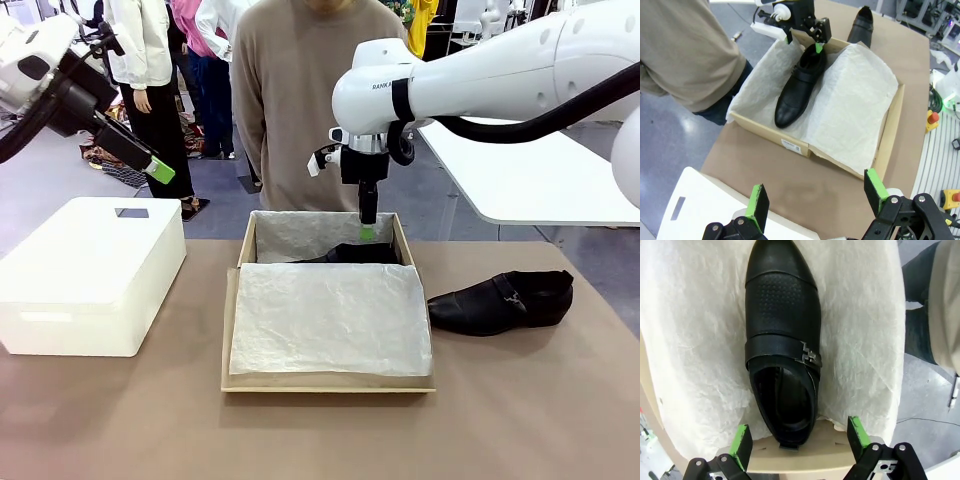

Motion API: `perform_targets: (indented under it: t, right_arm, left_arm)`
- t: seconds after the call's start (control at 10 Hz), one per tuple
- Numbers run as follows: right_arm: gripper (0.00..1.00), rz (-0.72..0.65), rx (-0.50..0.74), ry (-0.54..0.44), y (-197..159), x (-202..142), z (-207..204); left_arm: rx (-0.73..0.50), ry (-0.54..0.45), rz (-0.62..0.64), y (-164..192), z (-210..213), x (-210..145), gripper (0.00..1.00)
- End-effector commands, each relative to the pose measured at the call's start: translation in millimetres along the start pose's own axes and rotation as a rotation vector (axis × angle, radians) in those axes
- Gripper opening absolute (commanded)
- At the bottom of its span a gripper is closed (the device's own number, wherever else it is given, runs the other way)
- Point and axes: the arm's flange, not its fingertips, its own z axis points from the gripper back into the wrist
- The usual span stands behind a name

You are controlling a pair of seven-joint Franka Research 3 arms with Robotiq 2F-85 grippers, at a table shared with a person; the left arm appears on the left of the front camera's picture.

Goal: Pack the shoes into the box.
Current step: Place the other shoe of the Shoes into the Shoes Box.

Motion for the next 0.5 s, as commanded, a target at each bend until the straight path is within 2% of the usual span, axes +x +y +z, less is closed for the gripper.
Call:
perform_targets:
  t: [0.0,0.4]
  right_arm:
    - [1.00,0.027,-0.004,-0.011,12.8,-20.2,40.5]
    - [1.00,0.023,-0.101,-0.006,43.9,-89.4,96.4]
  left_arm:
    - [-0.001,-0.023,0.011,-0.1,-1.1,0.0,1.00]
    - [-0.001,-0.023,0.011,-0.1,-1.1,0.0,1.00]
